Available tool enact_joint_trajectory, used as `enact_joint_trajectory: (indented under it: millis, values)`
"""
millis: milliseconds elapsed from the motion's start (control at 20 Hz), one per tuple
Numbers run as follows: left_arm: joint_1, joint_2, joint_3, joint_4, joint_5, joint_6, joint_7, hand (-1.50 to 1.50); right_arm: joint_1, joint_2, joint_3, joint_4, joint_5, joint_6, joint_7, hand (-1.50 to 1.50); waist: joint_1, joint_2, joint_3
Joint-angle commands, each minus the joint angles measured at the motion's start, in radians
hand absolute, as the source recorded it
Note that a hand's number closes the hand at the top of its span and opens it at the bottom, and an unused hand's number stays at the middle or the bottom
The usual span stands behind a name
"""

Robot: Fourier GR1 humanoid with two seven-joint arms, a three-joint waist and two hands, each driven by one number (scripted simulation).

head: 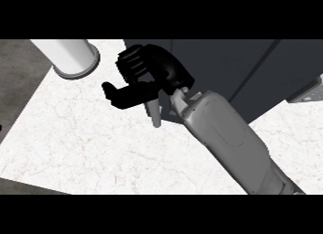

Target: Pick up the bottled water, place it into the cabinet and close the cabinet

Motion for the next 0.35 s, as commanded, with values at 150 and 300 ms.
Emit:
enact_joint_trajectory:
  millis: [150, 300]
  values:
    - [0.003, -0.001, 0.03, 0.021, 0.002, -0.014, -0.016, -1.5, -0.12, -0.001, -0.123, 0.17, -0.042, -0.169, -0.11, -1.5, -0.017, 0.025, -0.003]
    - [0.019, -0.013, 0.014, 0.0, 0.007, -0.018, -0.012, -1.5, -0.13, -0.001, -0.102, 0.194, -0.081, -0.2, -0.134, -1.5, -0.019, 0.022, -0.002]
